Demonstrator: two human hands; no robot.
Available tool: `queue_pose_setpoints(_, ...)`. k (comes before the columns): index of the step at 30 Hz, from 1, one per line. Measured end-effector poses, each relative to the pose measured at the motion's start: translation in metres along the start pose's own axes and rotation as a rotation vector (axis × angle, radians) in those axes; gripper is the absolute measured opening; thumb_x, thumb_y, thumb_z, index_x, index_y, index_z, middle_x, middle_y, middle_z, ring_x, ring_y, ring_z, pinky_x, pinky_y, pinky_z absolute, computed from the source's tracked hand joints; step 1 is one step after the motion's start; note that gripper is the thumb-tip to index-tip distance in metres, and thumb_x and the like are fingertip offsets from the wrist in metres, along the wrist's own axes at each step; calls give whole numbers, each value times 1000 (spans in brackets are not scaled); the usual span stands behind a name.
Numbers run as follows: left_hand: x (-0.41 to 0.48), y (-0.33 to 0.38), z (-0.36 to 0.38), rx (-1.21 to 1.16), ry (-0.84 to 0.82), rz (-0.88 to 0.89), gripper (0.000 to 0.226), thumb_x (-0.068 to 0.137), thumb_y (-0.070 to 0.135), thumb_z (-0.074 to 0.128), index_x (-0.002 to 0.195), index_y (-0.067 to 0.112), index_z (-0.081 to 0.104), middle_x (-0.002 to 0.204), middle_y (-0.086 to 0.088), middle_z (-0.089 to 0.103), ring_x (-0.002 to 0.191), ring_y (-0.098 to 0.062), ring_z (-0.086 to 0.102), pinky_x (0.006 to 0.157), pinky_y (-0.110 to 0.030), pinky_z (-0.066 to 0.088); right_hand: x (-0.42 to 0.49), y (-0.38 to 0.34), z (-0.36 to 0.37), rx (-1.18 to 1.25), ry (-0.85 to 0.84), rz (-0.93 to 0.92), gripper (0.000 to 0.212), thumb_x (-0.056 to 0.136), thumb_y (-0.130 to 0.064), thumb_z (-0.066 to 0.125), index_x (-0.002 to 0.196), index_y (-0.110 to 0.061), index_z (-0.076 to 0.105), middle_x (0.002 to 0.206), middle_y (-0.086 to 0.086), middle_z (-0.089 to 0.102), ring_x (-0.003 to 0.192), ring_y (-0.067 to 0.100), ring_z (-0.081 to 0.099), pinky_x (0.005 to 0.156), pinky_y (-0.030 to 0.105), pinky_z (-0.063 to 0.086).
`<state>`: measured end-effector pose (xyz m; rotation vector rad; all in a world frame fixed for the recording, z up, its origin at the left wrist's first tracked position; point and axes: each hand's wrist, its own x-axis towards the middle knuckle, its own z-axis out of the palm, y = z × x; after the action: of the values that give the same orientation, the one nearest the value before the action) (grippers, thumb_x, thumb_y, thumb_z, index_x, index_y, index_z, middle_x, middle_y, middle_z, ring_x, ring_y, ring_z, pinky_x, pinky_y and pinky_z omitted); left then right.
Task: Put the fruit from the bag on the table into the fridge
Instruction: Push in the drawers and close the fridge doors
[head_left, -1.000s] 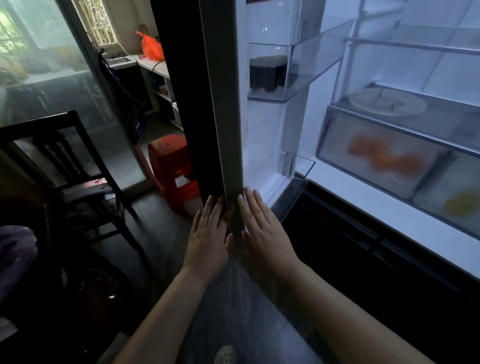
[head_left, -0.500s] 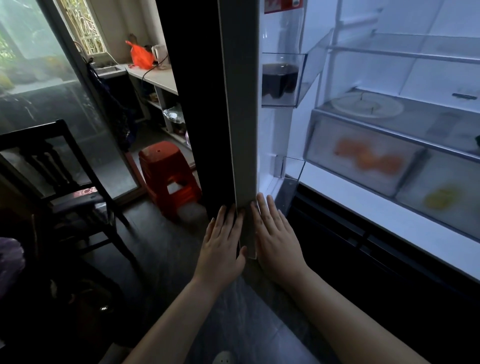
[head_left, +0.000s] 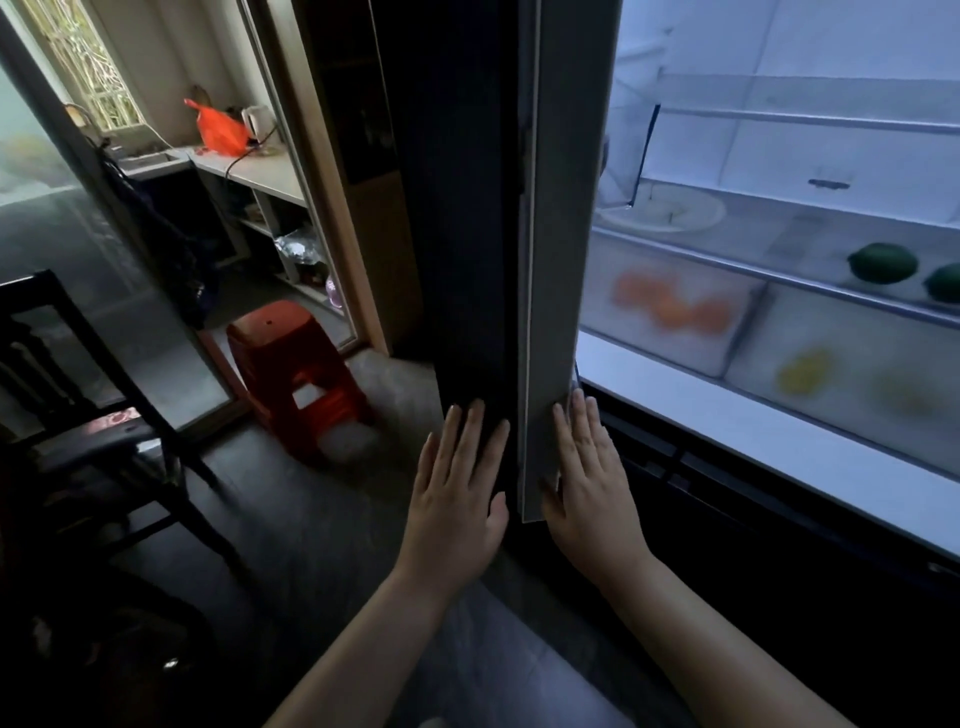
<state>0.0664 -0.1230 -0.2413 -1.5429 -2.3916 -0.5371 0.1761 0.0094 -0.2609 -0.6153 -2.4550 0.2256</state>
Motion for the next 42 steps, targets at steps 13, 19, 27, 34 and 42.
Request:
queue_pose_setpoints(13, 44, 25, 0, -93, -153, 96, 77, 96, 32, 42, 145, 30, -18, 152, 14, -26, 136, -2, -31, 117, -30, -8, 5, 26, -21, -58, -3, -62, 75, 87, -16, 58, 149, -14, 16, 158, 10, 11, 146, 26, 8, 115, 44, 24)
queue_pose_setpoints(19, 73, 43, 15, -155, -166, 188, 77, 96, 32, 43, 145, 30, -16, 152, 14, -23, 139, -2, -26, 115, -25, -9, 2, 56, -27, -132, -27, 22, 72, 89, -18, 52, 150, -14, 14, 159, 9, 10, 147, 23, 5, 117, 40, 14)
queue_pose_setpoints(27, 127, 50, 38, -187, -102, 267, 90, 89, 28, 58, 149, 31, -9, 157, 4, -16, 145, -11, -11, 118, -36, 11, 7, 90, -30, -64, 27, 71, 76, 88, -19, 61, 150, -11, 17, 159, 9, 12, 146, 23, 12, 111, 45, 32)
queue_pose_setpoints(34, 145, 41, 53, -299, -7, 237, 94, 77, 32, 74, 148, 23, 13, 156, -3, 11, 143, -19, 17, 111, -33, 22, 9, 90, -11, -43, 210, 3, 70, 88, -23, 65, 146, -10, 29, 156, 12, 21, 142, 29, 25, 112, 39, 32)
queue_pose_setpoints(42, 164, 29, 68, -310, 172, 393, 88, 71, 40, 78, 141, 19, 29, 145, -10, 24, 132, -28, 30, 103, -39, 33, 30, 90, -12, -126, 442, -55, 63, 80, -16, 74, 134, -14, 42, 144, 14, 32, 137, 25, 33, 110, 38, 34)
